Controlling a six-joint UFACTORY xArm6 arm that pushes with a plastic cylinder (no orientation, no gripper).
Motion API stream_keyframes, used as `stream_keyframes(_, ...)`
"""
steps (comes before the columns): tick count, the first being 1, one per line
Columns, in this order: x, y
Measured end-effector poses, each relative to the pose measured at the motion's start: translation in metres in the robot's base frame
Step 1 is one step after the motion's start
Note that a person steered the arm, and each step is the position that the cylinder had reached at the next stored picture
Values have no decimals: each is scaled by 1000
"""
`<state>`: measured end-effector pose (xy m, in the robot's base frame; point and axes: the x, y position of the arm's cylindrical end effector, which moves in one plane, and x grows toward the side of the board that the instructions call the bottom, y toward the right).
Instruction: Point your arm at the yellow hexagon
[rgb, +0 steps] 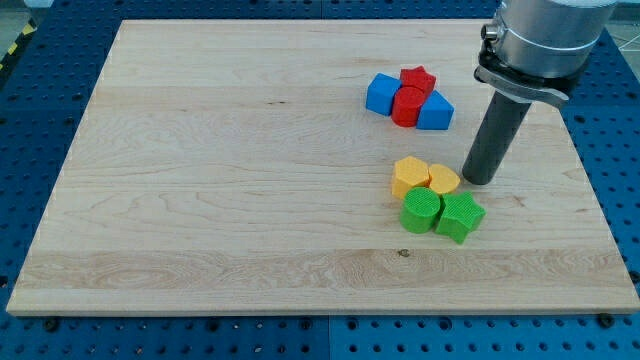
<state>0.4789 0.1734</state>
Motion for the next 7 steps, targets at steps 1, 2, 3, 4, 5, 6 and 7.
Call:
stream_keyframes(1, -3, 9)
stream_keyframes(2, -17, 17)
stream_keyframes(3, -17, 18)
stream_keyframes(4, -17, 18)
stream_keyframes(5, -17, 13)
stream_keyframes(6, -19, -3)
stream_keyframes(7, -19, -19)
